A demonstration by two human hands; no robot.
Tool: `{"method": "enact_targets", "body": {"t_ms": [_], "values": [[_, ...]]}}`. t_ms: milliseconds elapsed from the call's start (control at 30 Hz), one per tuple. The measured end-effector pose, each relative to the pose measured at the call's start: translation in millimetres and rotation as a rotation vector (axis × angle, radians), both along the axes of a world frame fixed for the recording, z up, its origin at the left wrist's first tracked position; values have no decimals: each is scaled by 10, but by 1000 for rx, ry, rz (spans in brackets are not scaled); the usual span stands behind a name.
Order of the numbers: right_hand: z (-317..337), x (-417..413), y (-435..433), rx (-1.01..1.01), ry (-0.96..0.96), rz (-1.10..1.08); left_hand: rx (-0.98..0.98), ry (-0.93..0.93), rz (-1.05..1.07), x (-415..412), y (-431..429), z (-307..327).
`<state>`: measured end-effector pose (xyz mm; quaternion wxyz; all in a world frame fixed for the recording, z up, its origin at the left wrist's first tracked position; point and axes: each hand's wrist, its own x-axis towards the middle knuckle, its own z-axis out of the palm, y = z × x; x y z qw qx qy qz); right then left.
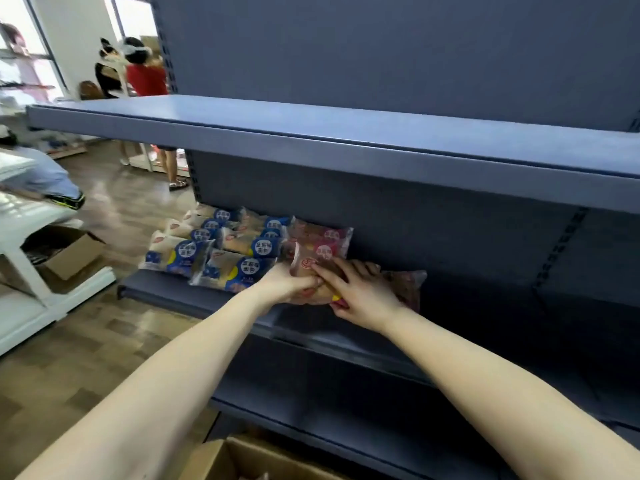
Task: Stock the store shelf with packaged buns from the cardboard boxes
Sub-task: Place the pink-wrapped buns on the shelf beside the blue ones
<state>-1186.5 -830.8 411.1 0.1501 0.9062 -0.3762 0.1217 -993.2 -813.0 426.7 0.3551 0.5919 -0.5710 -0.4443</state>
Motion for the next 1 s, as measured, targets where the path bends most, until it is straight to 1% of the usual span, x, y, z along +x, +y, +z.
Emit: {"method": "enact_targets", "body": {"t_ms": [167, 300, 400, 500, 633, 700, 833, 933, 1000], "values": [[-64, 409, 31, 0, 33, 34, -27, -90, 115, 405, 137, -89], [-179, 499, -66, 17, 91, -12, -146, -381, 176, 598, 197, -201], [-261, 473, -118, 128, 126, -188, -200, -556, 237, 712, 234, -312], [-335, 453, -164, 135, 101, -299, -191, -689, 276, 812, 224, -434], [-410, 471, -221, 114, 112, -314, -230, -829, 308, 842, 138, -533], [-421, 521, -250, 103, 83, -300, -259, -877, 335, 823, 56, -557], [-471, 656, -355, 52, 33, -281, -265, -908, 345, 765, -107, -607], [-472, 758, -428, 140, 8, -298, -296, -939, 298, 785, -236, -745], [-481, 824, -494, 192, 4, -328, -270, -947, 272, 795, -311, -827]]}}
